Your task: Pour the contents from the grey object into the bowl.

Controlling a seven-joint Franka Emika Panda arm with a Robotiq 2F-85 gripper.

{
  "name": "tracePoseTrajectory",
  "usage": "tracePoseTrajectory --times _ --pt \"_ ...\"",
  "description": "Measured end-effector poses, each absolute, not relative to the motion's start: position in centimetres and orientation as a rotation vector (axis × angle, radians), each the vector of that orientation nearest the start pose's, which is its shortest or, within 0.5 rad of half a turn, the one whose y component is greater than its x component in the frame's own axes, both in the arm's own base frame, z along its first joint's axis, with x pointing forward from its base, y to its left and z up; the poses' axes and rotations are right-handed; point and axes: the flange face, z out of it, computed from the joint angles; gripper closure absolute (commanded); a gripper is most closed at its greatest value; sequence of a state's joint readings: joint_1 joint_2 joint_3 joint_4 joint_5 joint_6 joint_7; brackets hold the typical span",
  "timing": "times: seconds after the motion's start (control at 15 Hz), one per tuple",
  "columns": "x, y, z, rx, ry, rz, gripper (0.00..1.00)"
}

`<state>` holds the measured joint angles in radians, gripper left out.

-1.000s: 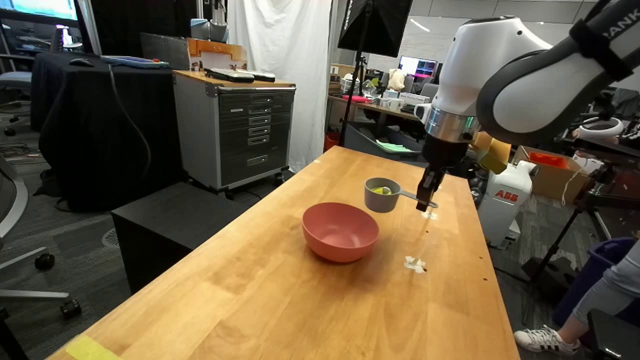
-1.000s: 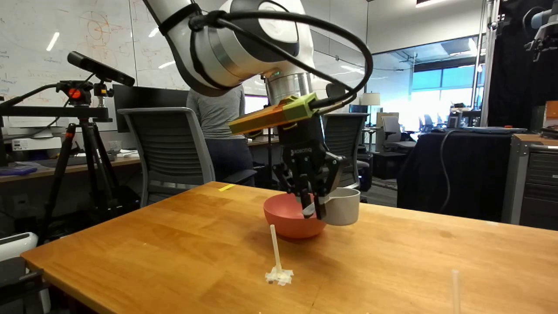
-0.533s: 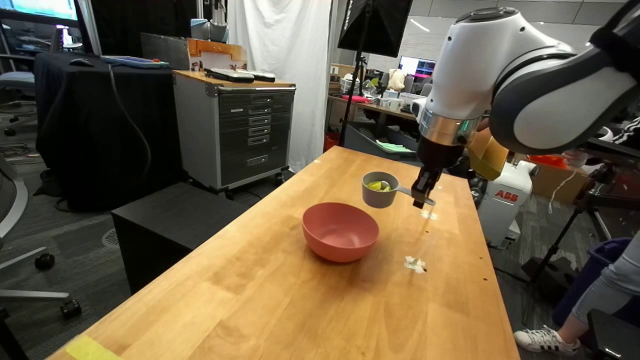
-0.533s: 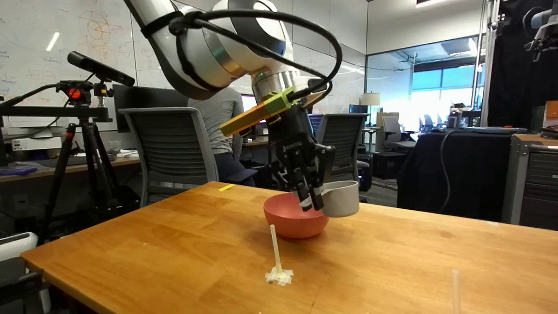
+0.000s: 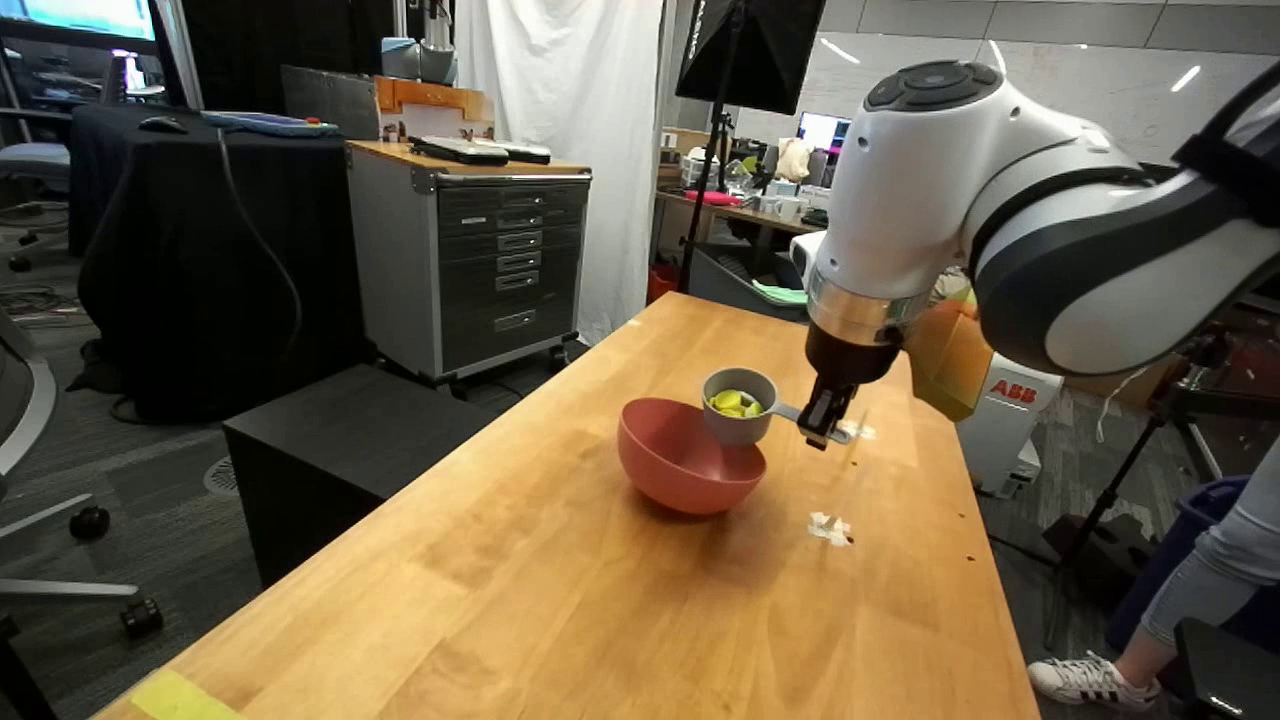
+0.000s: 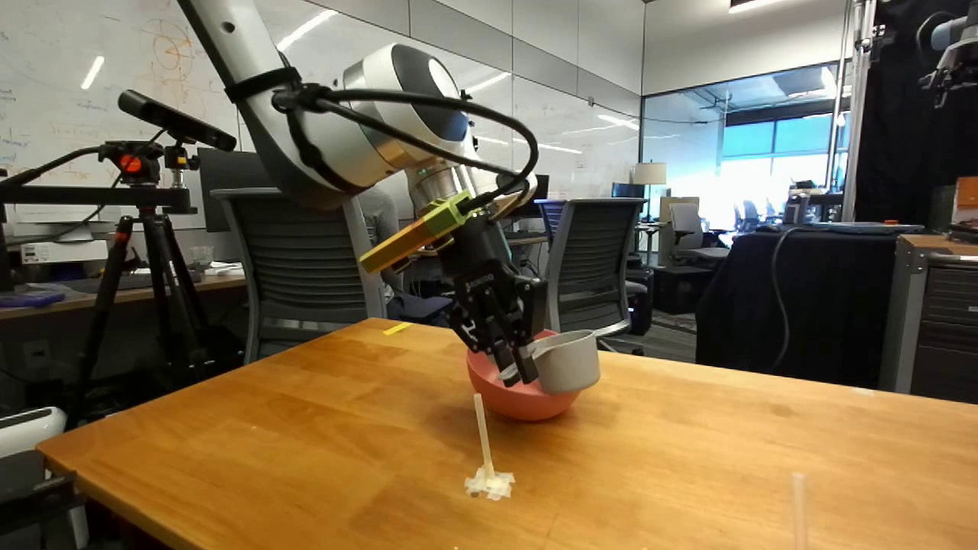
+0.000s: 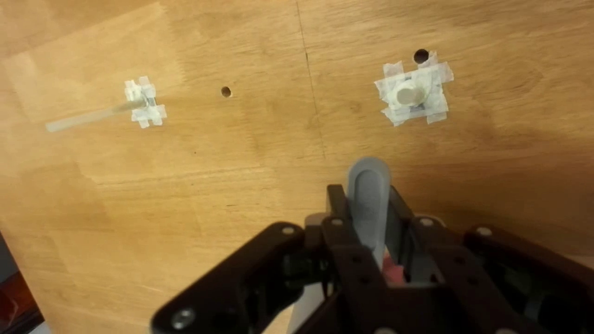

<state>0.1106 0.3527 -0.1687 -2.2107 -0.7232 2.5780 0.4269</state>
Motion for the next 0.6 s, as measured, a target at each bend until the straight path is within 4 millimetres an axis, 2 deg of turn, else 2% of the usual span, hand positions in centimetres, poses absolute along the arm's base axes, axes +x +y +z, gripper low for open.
tracePoseTrajectory --times 0.27,0.6 --pt "55.0 -1.0 20.9 -3.602 -0.247 -0.195 0.94" --pt "55.7 0.5 22.4 -3.593 -0.155 -0.299 0.94"
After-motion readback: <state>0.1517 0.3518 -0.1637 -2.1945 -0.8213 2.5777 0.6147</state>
